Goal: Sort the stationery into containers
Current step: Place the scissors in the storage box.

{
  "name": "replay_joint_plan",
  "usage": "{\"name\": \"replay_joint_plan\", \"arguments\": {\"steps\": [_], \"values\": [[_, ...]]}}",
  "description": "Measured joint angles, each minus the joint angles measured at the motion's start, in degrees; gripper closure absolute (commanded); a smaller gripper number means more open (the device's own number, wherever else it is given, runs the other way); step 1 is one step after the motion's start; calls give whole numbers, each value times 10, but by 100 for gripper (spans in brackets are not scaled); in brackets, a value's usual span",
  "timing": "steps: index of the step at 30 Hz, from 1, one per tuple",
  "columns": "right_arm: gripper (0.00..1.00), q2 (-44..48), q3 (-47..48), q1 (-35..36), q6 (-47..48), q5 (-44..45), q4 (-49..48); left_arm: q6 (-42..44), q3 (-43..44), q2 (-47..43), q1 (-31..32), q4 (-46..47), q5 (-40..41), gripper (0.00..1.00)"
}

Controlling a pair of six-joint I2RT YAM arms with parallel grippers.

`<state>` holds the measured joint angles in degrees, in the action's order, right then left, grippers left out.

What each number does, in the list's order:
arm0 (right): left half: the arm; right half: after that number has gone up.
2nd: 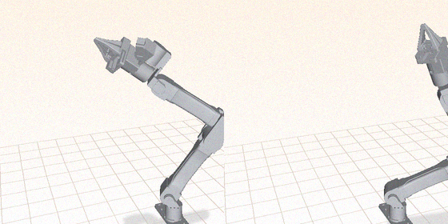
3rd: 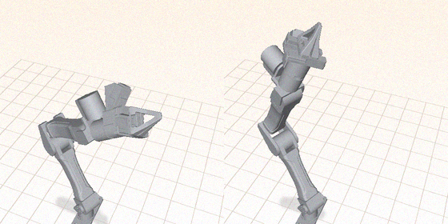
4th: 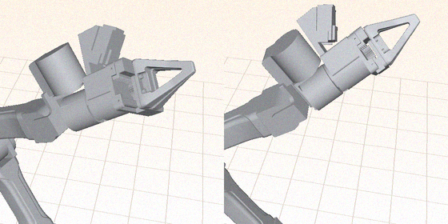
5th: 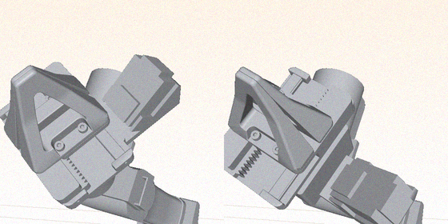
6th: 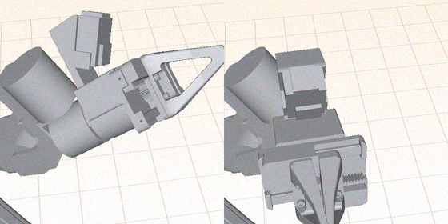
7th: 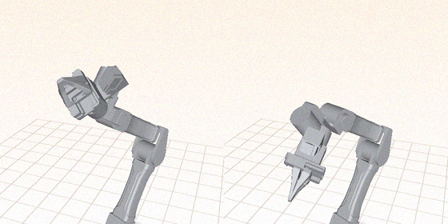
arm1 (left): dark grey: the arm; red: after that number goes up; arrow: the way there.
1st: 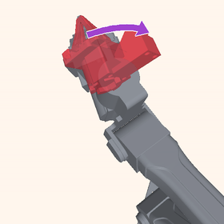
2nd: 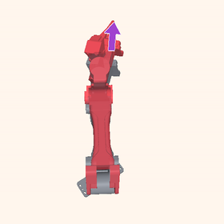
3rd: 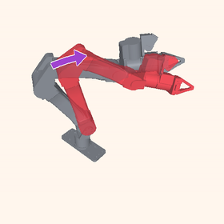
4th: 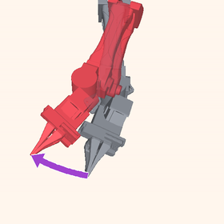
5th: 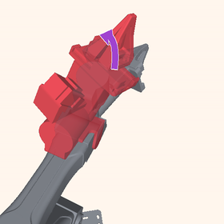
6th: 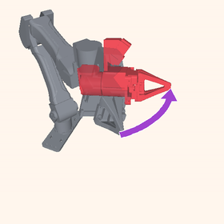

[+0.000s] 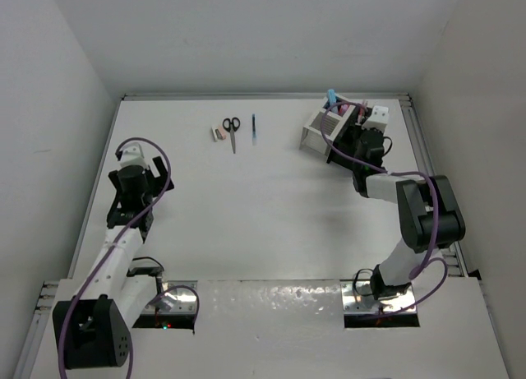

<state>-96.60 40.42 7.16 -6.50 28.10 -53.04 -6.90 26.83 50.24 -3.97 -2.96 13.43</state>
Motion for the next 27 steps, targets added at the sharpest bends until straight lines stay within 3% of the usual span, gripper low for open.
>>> {"name": "replay_joint_plan", "arguments": {"steps": [3,6,12,15,19,21,23,24,26,27], "values": [[84,-2,-1,0,2,-3,-7,0,1,2,-3,9,-4,8],[72,-2,-1,1,4,-14,-11,0,1,4,-6,15,-6,8],[70,12,-1,5,23,-30,-3,0,1,7,-6,22,-10,8],[63,41,2,19,40,-33,13,0,1,10,-6,30,-11,8],[61,92,49,60,57,-29,103,1,5,21,-6,36,-20,9],[70,112,102,86,48,-43,179,2,12,31,-6,40,-26,13],[84,116,170,107,33,-76,263,3,20,44,-1,45,-32,29],[86,113,205,117,24,-95,307,4,24,51,1,47,-37,36],[85,94,286,138,5,-123,396,5,34,64,3,51,-49,49],[76,82,315,147,-5,-134,427,5,40,72,5,51,-56,51]]}}
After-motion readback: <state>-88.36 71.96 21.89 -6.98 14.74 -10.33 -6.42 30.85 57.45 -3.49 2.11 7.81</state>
